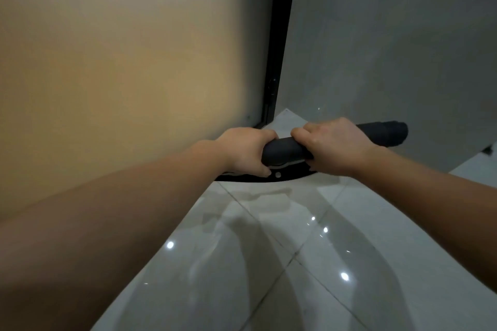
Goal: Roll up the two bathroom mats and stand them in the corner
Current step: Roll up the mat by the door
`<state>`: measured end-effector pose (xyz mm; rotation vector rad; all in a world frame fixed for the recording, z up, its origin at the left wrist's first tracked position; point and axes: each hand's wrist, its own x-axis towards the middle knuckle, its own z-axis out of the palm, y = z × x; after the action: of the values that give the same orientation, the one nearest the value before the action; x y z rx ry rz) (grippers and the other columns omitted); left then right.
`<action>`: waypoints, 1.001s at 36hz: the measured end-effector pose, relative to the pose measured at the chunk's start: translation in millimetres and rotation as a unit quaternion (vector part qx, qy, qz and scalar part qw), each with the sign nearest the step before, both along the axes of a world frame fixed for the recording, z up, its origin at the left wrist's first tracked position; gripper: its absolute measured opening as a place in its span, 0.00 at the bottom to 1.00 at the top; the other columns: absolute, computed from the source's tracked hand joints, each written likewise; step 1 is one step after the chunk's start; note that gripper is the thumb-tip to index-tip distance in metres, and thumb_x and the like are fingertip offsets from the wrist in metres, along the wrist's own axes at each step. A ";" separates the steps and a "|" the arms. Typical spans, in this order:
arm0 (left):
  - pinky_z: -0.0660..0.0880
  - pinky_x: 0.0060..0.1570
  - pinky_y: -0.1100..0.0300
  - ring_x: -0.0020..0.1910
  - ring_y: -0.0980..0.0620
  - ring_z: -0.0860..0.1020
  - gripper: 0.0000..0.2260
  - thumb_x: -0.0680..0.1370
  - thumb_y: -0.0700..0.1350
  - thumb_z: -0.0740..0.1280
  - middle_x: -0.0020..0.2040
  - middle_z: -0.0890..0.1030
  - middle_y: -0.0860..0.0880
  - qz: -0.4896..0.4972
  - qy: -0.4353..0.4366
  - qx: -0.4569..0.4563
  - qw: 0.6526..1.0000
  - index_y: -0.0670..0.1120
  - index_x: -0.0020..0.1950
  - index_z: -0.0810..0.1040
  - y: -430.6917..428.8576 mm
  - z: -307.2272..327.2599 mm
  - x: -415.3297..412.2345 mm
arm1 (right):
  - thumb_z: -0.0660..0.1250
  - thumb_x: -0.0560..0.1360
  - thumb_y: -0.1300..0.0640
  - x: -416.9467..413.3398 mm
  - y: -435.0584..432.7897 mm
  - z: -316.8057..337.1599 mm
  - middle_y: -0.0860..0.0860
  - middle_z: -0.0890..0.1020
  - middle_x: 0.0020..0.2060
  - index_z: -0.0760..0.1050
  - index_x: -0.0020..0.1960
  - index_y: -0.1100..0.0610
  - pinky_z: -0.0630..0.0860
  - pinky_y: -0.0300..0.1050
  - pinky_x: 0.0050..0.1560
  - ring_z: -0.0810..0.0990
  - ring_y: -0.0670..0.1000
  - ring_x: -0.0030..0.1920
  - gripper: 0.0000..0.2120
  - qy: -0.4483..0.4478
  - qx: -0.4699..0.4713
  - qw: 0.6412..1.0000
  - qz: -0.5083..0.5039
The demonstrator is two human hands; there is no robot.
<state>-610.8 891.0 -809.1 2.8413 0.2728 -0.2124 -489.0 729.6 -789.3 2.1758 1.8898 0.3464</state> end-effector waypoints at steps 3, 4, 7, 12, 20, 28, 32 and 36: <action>0.71 0.42 0.58 0.44 0.50 0.77 0.21 0.67 0.55 0.73 0.47 0.80 0.53 0.007 -0.014 -0.005 1.000 0.54 0.58 0.71 0.9 -3.6 -2.0 | 0.66 0.71 0.50 -1.8 0.3 -2.6 0.51 0.78 0.46 0.68 0.55 0.53 0.64 0.46 0.33 0.78 0.55 0.42 0.15 -0.006 0.009 1.000 0.005; 0.72 0.42 0.57 0.45 0.49 0.78 0.20 0.68 0.55 0.72 0.48 0.80 0.52 0.006 -0.024 0.012 1.000 0.54 0.57 0.71 1.2 -5.0 -1.9 | 0.68 0.70 0.49 -1.3 1.1 -3.9 0.51 0.78 0.46 0.67 0.55 0.52 0.64 0.45 0.32 0.78 0.54 0.41 0.18 -0.009 0.003 1.000 0.003; 0.75 0.42 0.53 0.47 0.45 0.79 0.19 0.69 0.52 0.70 0.49 0.80 0.50 0.001 -0.065 0.087 0.994 0.52 0.57 0.70 1.4 -7.5 -2.3 | 0.70 0.67 0.47 0.8 5.7 -3.8 0.49 0.77 0.46 0.67 0.56 0.50 0.65 0.45 0.34 0.78 0.54 0.43 0.21 0.022 -0.013 0.999 -0.025; 0.73 0.39 0.52 0.47 0.46 0.78 0.17 0.74 0.49 0.66 0.53 0.77 0.50 -0.022 -0.138 0.186 0.973 0.50 0.60 0.67 -0.1 -9.9 -8.7 | 0.73 0.64 0.43 7.3 11.6 7.4 0.44 0.78 0.41 0.69 0.47 0.44 0.70 0.44 0.38 0.77 0.50 0.41 0.17 0.276 -0.096 0.944 -0.152; 0.71 0.39 0.54 0.49 0.47 0.78 0.22 0.71 0.51 0.68 0.55 0.77 0.51 -0.012 -0.121 0.149 0.981 0.51 0.63 0.67 -2.4 -12.0 -4.0 | 0.68 0.68 0.46 6.4 3.0 -2.1 0.48 0.80 0.41 0.70 0.48 0.48 0.64 0.43 0.35 0.77 0.53 0.40 0.12 0.118 -0.013 0.988 -0.102; 0.71 0.41 0.58 0.47 0.49 0.78 0.20 0.69 0.53 0.70 0.49 0.80 0.53 0.015 -0.040 -0.026 0.999 0.54 0.58 0.71 -4.0 -13.9 0.2 | 0.69 0.68 0.55 16.0 -6.3 -20.9 0.53 0.78 0.35 0.74 0.49 0.56 0.68 0.45 0.28 0.75 0.56 0.30 0.11 -0.020 0.095 0.994 0.042; 0.67 0.36 0.57 0.46 0.46 0.79 0.15 0.72 0.49 0.66 0.49 0.79 0.51 -0.008 -0.097 0.110 0.989 0.51 0.57 0.69 -3.3 -16.5 -2.2 | 0.68 0.68 0.49 15.5 0.3 -14.5 0.48 0.78 0.46 0.70 0.58 0.48 0.71 0.45 0.37 0.78 0.53 0.43 0.19 0.098 0.004 0.994 -0.042; 0.68 0.35 0.56 0.46 0.47 0.78 0.15 0.74 0.47 0.65 0.52 0.77 0.51 -0.035 -0.148 0.191 0.970 0.51 0.60 0.68 0.4 -16.5 -6.0 | 0.75 0.64 0.46 15.6 7.1 -1.7 0.45 0.80 0.43 0.73 0.54 0.46 0.73 0.45 0.41 0.78 0.49 0.42 0.21 0.292 -0.103 0.935 -0.170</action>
<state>-616.8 891.4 -825.6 3.2083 0.1639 0.2810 -473.4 736.6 -791.0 2.5717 1.6294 -0.6004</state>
